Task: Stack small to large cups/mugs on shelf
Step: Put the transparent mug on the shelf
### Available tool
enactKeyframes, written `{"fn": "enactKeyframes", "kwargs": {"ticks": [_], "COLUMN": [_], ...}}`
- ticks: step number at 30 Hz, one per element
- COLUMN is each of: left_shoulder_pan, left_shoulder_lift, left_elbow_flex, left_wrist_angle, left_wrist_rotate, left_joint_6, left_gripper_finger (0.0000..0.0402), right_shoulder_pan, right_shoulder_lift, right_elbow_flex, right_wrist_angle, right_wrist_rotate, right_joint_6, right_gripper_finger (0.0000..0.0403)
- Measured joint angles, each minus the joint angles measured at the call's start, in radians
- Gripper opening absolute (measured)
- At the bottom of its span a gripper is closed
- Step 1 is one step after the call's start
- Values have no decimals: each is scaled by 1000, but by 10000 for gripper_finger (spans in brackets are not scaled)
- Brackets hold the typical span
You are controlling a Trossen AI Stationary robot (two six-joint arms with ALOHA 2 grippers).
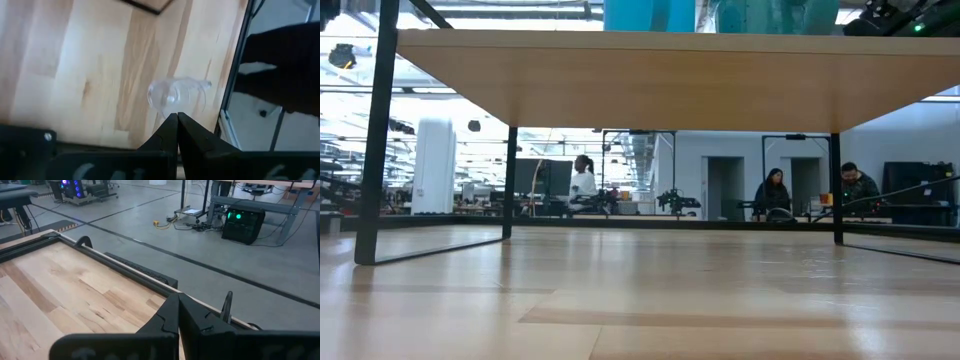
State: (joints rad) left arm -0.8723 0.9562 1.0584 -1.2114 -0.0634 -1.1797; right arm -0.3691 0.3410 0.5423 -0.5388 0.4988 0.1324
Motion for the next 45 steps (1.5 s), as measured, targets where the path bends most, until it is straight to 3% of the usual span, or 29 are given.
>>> {"fn": "enactKeyframes", "kwargs": {"ticks": [15, 25, 31, 45], "left_shoulder_pan": [-6, 7, 8, 10], "left_shoulder_lift": [175, 251, 282, 290], "left_elbow_flex": [0, 0, 0, 0], "left_wrist_angle": [133, 124, 91, -2], "left_wrist_rotate": [64, 237, 243, 243], "left_joint_6": [213, 81, 54, -270], "left_gripper_finger": [0, 0, 4, 117], "right_shoulder_pan": [0, 1, 1, 1], "right_shoulder_lift": [0, 0, 0, 0], "right_elbow_flex": [0, 0, 0, 0], "right_wrist_angle": [-2, -9, -8, -8], "right_wrist_rotate": [-2, -4, -4, -4], "right_joint_6": [0, 0, 0, 0], "right_gripper_finger": [24, 24, 24, 24]}}
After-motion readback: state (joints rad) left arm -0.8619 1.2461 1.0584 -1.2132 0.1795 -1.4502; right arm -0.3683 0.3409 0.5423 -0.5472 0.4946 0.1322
